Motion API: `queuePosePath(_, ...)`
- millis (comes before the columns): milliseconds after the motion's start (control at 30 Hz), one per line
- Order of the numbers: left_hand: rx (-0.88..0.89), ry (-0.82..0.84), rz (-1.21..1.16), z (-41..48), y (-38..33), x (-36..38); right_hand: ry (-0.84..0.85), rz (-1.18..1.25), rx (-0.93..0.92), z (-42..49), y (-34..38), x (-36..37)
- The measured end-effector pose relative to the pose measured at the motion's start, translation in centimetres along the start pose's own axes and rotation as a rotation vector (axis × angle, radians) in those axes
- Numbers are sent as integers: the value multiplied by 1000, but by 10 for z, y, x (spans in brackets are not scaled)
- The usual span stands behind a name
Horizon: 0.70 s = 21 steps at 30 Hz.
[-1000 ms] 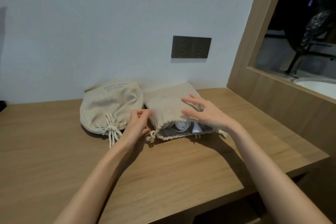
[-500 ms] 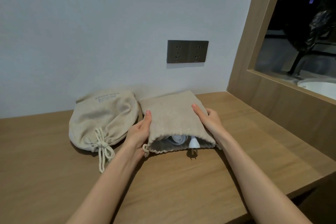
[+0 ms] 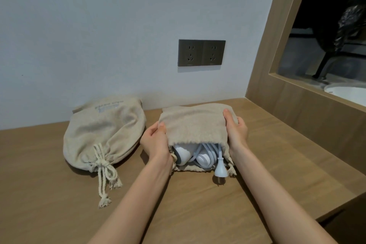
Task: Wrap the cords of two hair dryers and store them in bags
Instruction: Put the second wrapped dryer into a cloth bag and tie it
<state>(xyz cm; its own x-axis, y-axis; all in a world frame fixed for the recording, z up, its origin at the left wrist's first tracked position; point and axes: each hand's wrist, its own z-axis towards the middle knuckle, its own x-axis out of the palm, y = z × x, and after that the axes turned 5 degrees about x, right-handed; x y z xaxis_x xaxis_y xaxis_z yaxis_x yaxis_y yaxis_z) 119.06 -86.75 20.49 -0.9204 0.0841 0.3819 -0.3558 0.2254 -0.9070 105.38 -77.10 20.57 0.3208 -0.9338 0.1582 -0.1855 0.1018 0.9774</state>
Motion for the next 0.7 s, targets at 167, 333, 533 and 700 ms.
queuePosePath(167,14,45,112,9,3,-3,54,-292,-206,-4,-2,-2)
queuePosePath(333,342,274,404,-7,-9,-17,165,-568,-635,-19,6,-11)
queuePosePath(533,519,421,660,-23,-10,-50,540,-848,-892,-58,9,-15)
queuePosePath(700,577,692,710,-26,-8,-72,570,-1098,-991,-70,9,-10)
